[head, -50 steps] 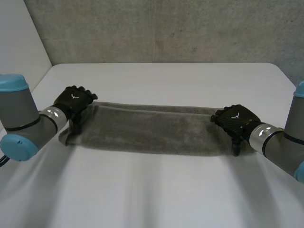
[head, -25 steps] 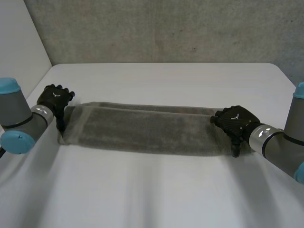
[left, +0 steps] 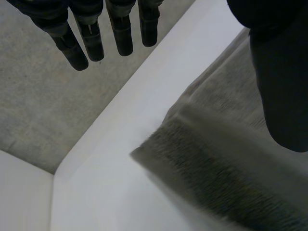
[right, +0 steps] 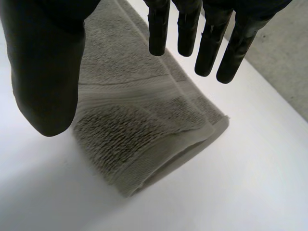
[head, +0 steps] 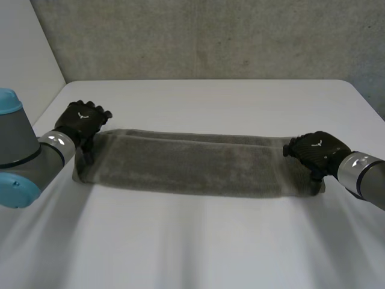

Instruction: Fold the towel.

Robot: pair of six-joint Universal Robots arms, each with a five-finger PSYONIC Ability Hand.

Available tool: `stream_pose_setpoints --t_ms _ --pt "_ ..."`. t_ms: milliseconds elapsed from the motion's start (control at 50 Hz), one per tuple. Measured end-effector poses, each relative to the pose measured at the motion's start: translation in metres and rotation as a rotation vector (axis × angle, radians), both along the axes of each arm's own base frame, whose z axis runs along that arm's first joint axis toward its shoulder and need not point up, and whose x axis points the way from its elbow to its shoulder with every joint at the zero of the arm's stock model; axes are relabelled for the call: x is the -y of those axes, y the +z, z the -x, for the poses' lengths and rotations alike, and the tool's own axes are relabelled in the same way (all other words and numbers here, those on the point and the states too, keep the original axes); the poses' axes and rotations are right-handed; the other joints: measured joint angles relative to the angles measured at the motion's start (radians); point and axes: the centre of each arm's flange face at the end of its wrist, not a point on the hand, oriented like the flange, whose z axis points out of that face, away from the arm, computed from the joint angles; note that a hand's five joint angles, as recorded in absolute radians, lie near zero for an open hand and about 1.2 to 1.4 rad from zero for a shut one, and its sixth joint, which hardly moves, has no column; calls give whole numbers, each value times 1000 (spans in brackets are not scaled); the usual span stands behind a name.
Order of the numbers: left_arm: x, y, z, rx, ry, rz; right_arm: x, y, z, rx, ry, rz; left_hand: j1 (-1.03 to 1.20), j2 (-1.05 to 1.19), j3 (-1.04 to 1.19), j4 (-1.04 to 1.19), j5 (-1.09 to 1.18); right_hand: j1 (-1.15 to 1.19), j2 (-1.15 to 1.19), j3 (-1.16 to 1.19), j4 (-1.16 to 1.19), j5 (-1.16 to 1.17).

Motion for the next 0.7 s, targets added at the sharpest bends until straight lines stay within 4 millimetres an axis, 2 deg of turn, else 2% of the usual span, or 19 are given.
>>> stream_pose_setpoints --t_ms 180,380,480,520,560,640,700 --pt "-22 1 14 -119 -17 -61 2 -10 8 1 -14 -36 0 0 0 0 0 152 183 178 173 153" --pt "-32 -4 21 -159 -45 -93 11 -34 11 -11 -26 -72 0 0 0 0 0 302 323 318 310 287" --pt "-33 -6 22 -158 -48 -94 15 -40 11 -14 -30 -60 0 0 0 0 0 524 538 527 523 500" --pt "-33 -6 22 -158 -48 -94 17 -41 11 -14 -33 -55 0 0 0 0 0 665 684 668 670 650" --pt "-34 -6 23 -158 -50 -94 19 -41 12 -15 -38 -46 0 0 0 0 0 917 945 922 922 904" --pt "-34 -6 23 -157 -52 -94 25 -40 18 -19 -61 -31 0 0 0 0 0 969 982 979 996 967" --pt "-34 -6 23 -157 -52 -94 33 -35 29 -31 -109 -9 0 0 0 0 0 969 982 983 996 967"
